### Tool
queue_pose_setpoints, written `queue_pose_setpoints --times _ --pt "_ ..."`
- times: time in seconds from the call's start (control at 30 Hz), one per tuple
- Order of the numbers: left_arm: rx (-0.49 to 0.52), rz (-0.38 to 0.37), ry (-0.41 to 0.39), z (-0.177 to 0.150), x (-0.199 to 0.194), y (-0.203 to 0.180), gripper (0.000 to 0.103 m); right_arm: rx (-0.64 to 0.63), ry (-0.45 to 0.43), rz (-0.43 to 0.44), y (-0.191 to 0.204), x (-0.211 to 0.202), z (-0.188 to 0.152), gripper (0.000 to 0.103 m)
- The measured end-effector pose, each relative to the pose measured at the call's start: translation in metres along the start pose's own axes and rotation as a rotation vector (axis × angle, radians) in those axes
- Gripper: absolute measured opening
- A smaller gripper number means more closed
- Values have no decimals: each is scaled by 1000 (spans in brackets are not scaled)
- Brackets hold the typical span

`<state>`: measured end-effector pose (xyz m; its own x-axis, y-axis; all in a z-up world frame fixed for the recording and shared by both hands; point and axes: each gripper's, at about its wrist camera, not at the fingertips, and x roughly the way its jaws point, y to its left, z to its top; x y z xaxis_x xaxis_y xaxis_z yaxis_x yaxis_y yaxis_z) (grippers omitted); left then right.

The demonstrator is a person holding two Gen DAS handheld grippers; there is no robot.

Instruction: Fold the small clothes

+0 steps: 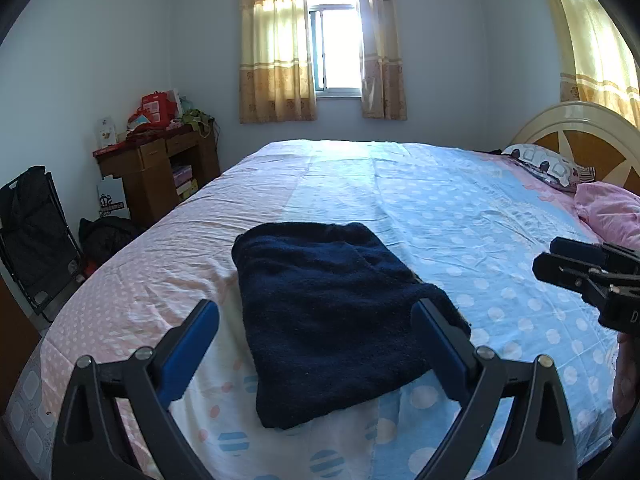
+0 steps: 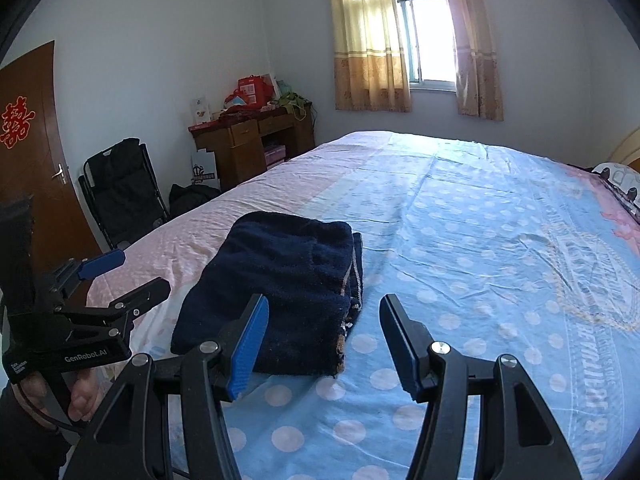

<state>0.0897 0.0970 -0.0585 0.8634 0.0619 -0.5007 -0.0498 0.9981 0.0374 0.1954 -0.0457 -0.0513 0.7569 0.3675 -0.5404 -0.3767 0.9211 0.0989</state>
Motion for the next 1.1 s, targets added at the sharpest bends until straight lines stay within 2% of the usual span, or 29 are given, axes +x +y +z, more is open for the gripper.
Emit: queue_pose_setpoints --times 0.5,0.73,0.77,0.9,1.1 --pt "-2 -1 0 0 0 -1 99 11 -5 -3 -2 1 -3 59" --pt "33 -2 -13 2 -5 -8 100 28 -35 -7 -3 -4 -1 59" --pt "33 -8 -16 3 -6 -8 103 30 -40 -7 -3 -5 -1 59" --pt "24 -30 -23 7 -10 -8 103 32 -59 -12 -3 -9 1 59" --pt "19 -22 -24 11 -10 -2 103 20 -89 -19 1 -16 2 59"
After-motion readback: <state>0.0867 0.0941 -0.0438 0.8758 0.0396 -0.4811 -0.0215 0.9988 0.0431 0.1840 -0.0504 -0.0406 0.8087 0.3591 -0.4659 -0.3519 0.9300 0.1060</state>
